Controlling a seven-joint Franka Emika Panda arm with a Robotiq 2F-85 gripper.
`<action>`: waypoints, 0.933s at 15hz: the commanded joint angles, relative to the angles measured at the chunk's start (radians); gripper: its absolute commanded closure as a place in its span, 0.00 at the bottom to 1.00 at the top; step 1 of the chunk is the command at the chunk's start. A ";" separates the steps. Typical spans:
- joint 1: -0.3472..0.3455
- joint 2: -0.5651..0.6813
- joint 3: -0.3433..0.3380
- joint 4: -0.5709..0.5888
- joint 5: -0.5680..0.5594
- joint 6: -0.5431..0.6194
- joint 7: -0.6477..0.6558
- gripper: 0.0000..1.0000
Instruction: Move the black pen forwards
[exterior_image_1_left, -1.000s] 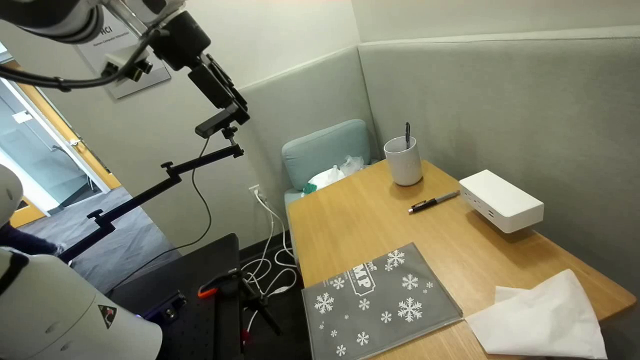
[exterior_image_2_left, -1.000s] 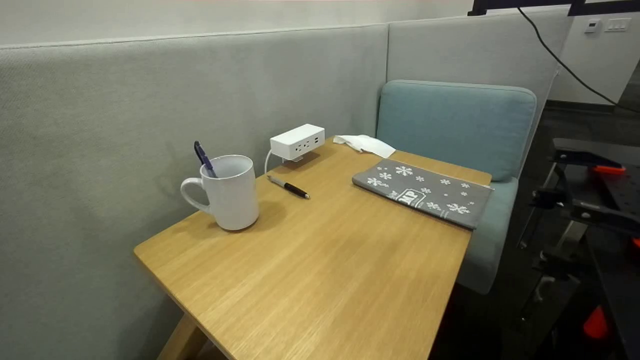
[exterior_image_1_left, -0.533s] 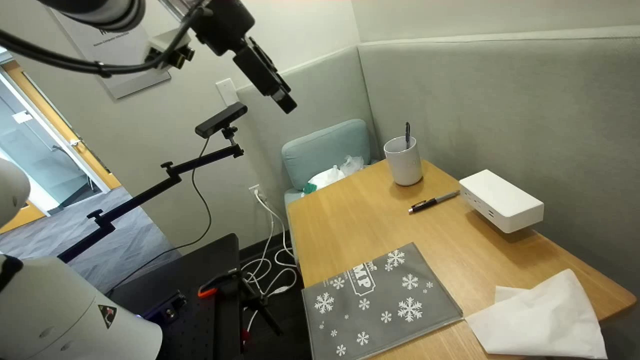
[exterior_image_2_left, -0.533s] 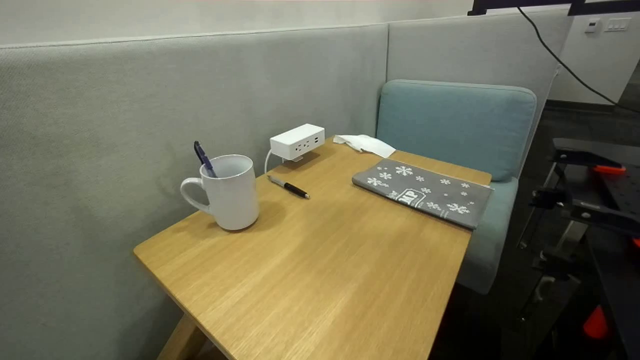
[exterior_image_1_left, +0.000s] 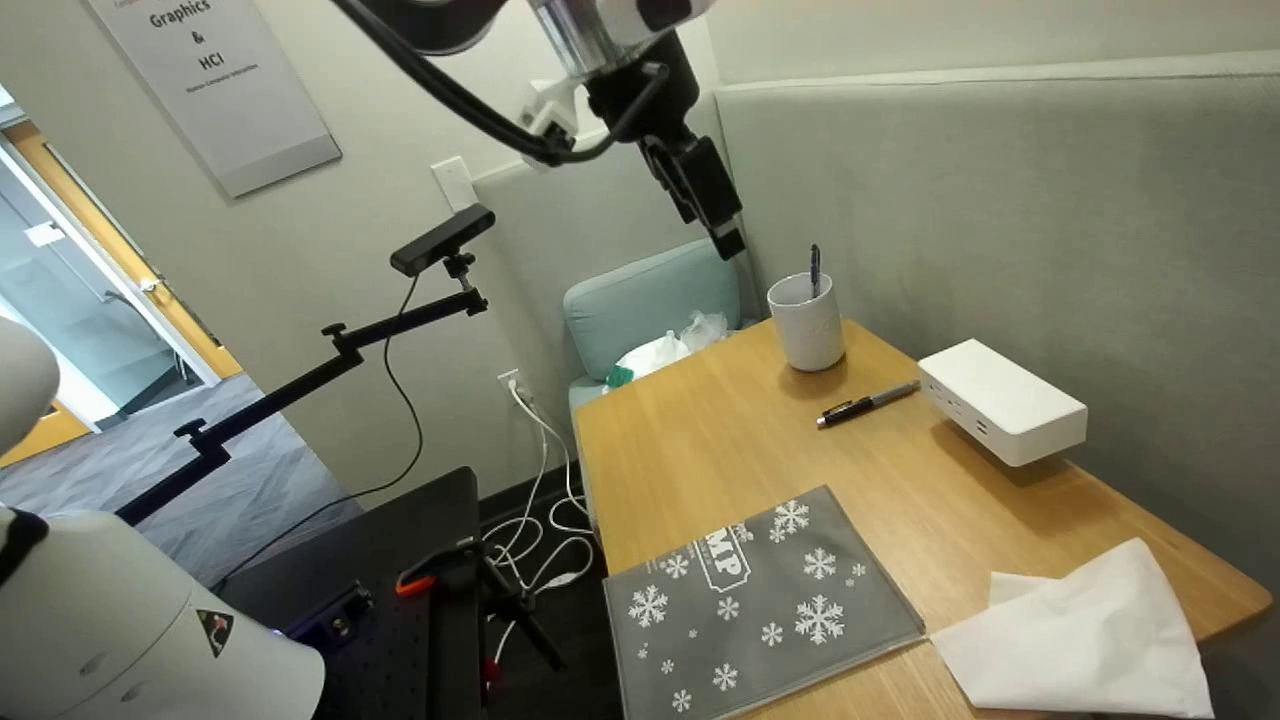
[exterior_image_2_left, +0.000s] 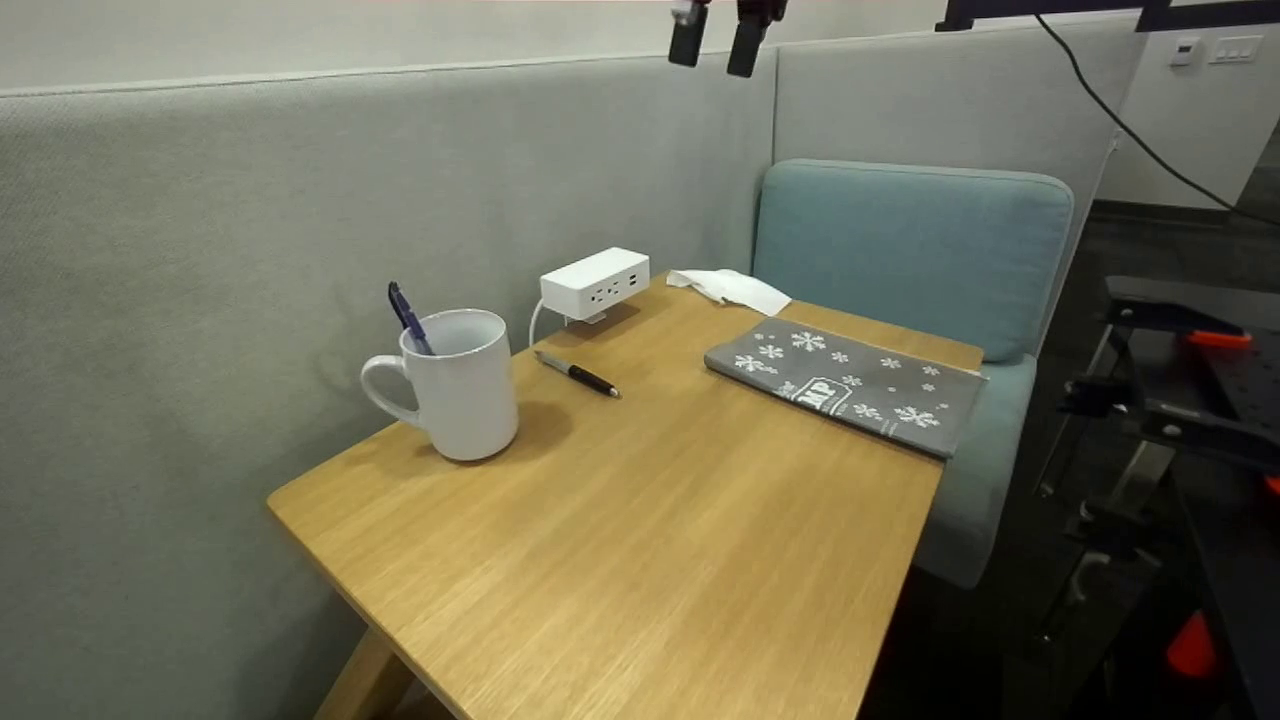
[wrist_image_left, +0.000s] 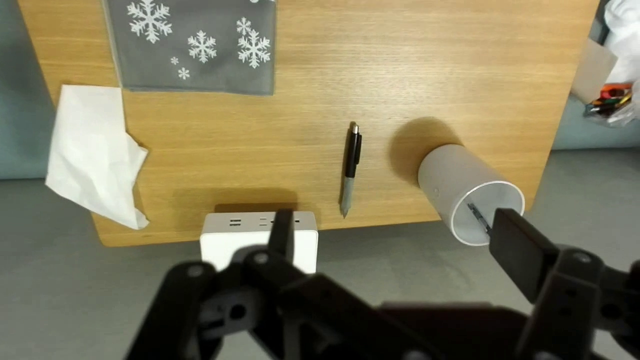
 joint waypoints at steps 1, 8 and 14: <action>0.008 0.036 -0.007 0.032 0.004 -0.010 -0.005 0.00; 0.006 0.237 -0.020 0.194 -0.022 -0.043 0.122 0.00; 0.027 0.527 -0.039 0.374 -0.005 0.056 0.240 0.00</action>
